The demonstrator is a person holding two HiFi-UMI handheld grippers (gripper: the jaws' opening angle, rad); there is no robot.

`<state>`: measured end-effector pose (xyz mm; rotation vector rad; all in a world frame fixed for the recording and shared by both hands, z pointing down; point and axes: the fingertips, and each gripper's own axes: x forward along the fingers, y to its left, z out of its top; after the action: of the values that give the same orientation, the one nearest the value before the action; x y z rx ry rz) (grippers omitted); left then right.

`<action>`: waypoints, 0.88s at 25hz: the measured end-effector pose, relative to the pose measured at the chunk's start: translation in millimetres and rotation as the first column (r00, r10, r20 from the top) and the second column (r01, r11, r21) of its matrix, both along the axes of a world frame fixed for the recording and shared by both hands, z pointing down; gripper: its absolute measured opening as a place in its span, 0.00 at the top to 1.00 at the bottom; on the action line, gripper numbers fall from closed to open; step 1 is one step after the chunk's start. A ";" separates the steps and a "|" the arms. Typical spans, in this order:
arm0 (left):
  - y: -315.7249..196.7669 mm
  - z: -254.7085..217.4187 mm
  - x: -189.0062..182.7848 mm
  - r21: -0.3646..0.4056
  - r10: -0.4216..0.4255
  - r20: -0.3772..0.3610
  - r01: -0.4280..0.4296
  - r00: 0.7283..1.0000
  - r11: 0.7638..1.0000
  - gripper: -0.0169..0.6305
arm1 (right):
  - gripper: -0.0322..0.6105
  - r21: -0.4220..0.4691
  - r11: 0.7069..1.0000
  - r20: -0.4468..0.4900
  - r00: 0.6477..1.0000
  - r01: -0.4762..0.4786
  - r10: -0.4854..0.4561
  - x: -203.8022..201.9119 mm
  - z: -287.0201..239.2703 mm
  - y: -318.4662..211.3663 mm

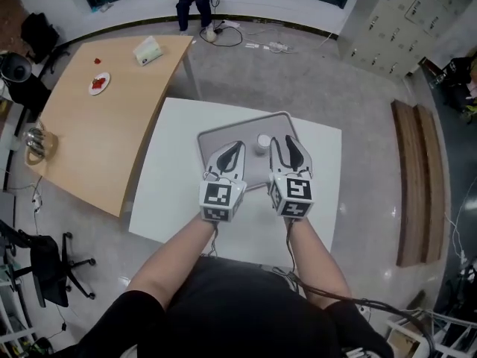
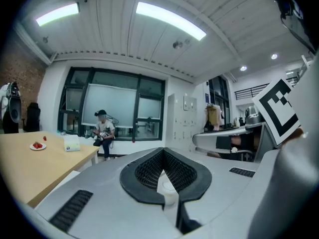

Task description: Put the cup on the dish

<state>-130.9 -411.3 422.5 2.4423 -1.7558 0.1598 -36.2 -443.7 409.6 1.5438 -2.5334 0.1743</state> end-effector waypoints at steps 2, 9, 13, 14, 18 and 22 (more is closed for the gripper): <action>18.4 -18.0 13.4 0.043 0.000 0.004 0.000 1.000 0.999 0.96 | 0.81 0.039 0.999 0.027 1.000 -0.016 0.015 11.8 -23.5 23.3; 83.9 -89.6 68.5 0.183 0.024 -0.017 -0.020 1.000 0.983 0.96 | 0.93 0.106 0.994 0.089 0.996 -0.022 0.013 47.9 -74.4 101.6; 108.9 -102.5 91.7 0.218 0.046 -0.020 -0.041 0.999 0.975 0.96 | 0.93 0.120 0.992 0.098 0.995 -0.026 0.014 70.3 -82.0 132.4; 112.4 -105.2 95.5 0.223 0.047 -0.020 -0.041 0.999 0.974 0.96 | 0.93 0.128 0.991 0.103 0.995 -0.026 0.013 75.0 -86.3 136.7; 129.8 -115.2 114.4 0.242 0.050 -0.014 -0.045 0.999 0.969 0.96 | 0.93 0.171 0.985 0.105 0.995 -0.020 0.002 93.2 -101.9 155.6; 151.5 -117.6 132.6 0.242 0.056 0.001 -0.054 0.998 0.969 0.96 | 0.93 0.198 0.980 0.108 0.994 0.004 -0.026 104.7 -107.6 177.8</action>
<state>1.7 -259.8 304.8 2.6561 -1.8015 -0.0615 68.6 -265.9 302.0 1.6259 -2.7197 0.0048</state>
